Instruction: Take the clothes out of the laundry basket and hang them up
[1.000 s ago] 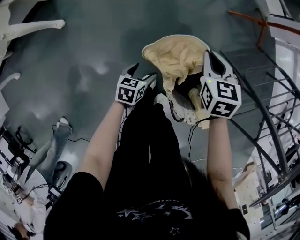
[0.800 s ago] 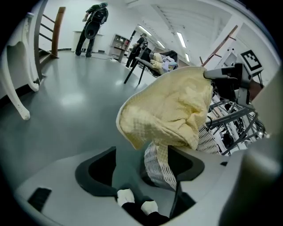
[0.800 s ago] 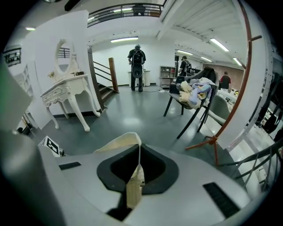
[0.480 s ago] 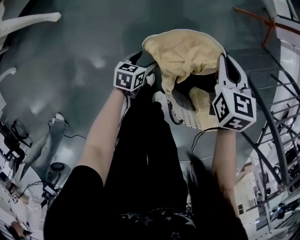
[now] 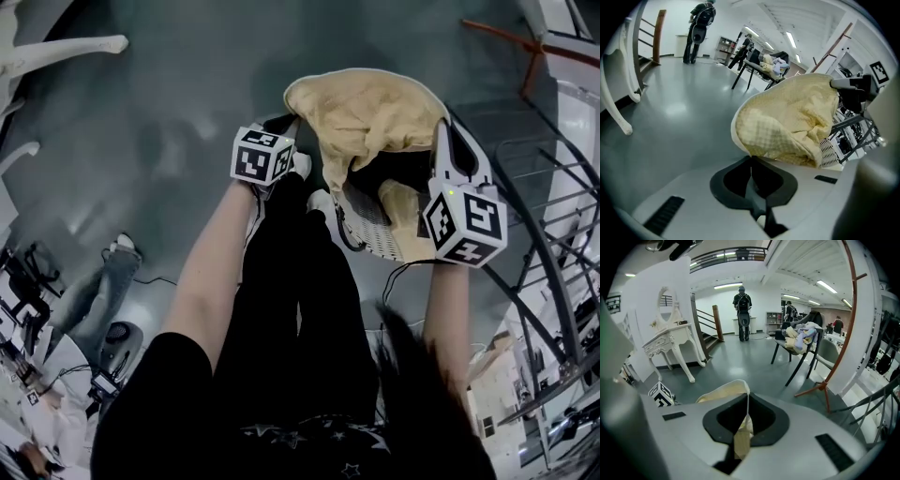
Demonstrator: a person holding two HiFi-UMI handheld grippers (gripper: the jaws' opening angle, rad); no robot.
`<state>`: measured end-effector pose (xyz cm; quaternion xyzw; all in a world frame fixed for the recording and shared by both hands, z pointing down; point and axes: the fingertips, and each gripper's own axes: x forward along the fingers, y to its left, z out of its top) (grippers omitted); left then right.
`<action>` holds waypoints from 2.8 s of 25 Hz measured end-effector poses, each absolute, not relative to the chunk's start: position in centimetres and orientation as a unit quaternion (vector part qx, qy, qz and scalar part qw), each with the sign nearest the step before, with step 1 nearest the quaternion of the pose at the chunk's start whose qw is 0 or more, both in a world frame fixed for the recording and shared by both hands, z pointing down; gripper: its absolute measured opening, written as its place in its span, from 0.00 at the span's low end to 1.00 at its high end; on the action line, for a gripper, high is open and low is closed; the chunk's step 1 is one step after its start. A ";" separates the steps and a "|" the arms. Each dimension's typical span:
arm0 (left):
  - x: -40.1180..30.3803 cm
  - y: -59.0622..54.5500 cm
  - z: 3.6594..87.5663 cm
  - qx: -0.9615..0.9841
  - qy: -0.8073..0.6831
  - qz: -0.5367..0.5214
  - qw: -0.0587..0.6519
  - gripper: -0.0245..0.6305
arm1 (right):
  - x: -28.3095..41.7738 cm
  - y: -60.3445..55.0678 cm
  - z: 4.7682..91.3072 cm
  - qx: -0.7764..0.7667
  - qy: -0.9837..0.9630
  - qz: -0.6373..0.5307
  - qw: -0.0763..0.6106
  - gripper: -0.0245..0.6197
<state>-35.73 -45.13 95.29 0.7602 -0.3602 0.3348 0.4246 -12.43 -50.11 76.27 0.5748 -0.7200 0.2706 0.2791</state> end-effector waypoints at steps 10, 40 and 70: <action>-33.9 -47.9 80.7 0.826 -0.333 0.337 0.306 0.07 | -8.5 -47.9 67.8 0.629 -0.681 0.280 0.248 0.06; -16.1 -43.3 36.2 0.970 -0.176 0.155 0.064 0.07 | 7.7 -17.6 30.3 0.859 -0.491 0.088 0.118 0.06; 12.1 -10.9 13.9 0.997 -0.042 -0.020 -0.061 0.07 | 25.0 23.9 15.5 0.918 -0.389 -0.068 0.030 0.06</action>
